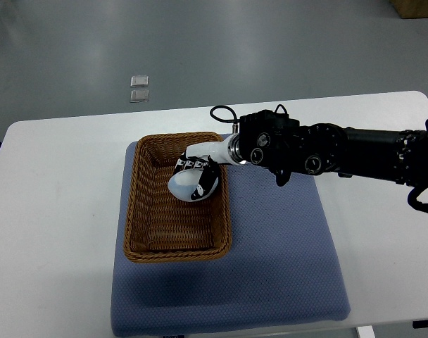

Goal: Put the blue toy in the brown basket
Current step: 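Open the right hand and withdraw it up away from the basket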

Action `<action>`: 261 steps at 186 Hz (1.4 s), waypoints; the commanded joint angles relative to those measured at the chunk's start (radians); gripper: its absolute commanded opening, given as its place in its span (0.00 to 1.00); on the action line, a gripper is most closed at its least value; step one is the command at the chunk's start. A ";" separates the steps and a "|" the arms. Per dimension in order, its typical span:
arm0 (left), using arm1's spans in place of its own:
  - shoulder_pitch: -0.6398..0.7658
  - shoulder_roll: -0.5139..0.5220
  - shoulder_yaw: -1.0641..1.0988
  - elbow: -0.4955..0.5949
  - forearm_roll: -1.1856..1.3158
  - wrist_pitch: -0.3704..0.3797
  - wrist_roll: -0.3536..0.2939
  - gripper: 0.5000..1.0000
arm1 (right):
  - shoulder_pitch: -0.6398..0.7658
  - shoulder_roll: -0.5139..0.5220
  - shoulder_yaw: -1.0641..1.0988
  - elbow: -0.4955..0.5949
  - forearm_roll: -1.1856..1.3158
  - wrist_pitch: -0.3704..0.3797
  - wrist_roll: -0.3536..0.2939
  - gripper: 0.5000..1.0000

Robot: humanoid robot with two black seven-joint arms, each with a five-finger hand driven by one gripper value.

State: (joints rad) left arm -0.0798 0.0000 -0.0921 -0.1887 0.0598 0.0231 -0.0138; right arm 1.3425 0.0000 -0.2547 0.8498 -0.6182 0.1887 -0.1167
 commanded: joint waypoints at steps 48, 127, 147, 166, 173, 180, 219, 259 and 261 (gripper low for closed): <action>0.000 0.000 0.002 0.000 -0.002 0.000 0.000 1.00 | 0.012 0.000 0.005 0.000 0.000 0.011 0.000 0.59; 0.000 0.000 0.003 0.002 0.000 0.000 0.000 1.00 | 0.046 0.000 0.066 0.000 0.000 0.037 0.000 0.79; 0.000 0.000 0.003 0.002 0.000 0.000 0.000 1.00 | 0.044 0.000 0.147 0.000 0.000 0.040 0.000 0.79; 0.000 0.000 0.003 0.002 -0.002 0.000 0.000 1.00 | 0.032 0.000 0.230 -0.001 0.002 0.035 0.000 0.79; 0.000 0.000 0.003 0.002 -0.002 0.000 0.000 1.00 | 0.029 0.000 0.265 -0.001 0.002 0.034 0.000 0.79; 0.000 0.000 0.003 0.002 -0.001 0.000 0.000 1.00 | 0.011 -0.023 0.319 -0.001 0.002 0.034 0.000 0.80; 0.000 0.000 0.006 0.000 0.000 0.000 0.000 1.00 | -0.169 -0.175 0.661 0.000 0.101 0.025 0.002 0.81; 0.000 0.000 0.009 0.000 0.000 0.000 0.000 1.00 | -0.405 -0.179 1.052 -0.003 0.268 0.028 0.127 0.81; 0.000 0.000 0.009 0.000 0.000 0.000 0.000 1.00 | -0.414 -0.178 1.063 -0.003 0.275 0.029 0.132 0.81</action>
State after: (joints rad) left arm -0.0798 0.0000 -0.0839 -0.1887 0.0597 0.0230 -0.0138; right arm 1.0319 -0.1861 0.6557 0.8474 -0.4123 0.2130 -0.0482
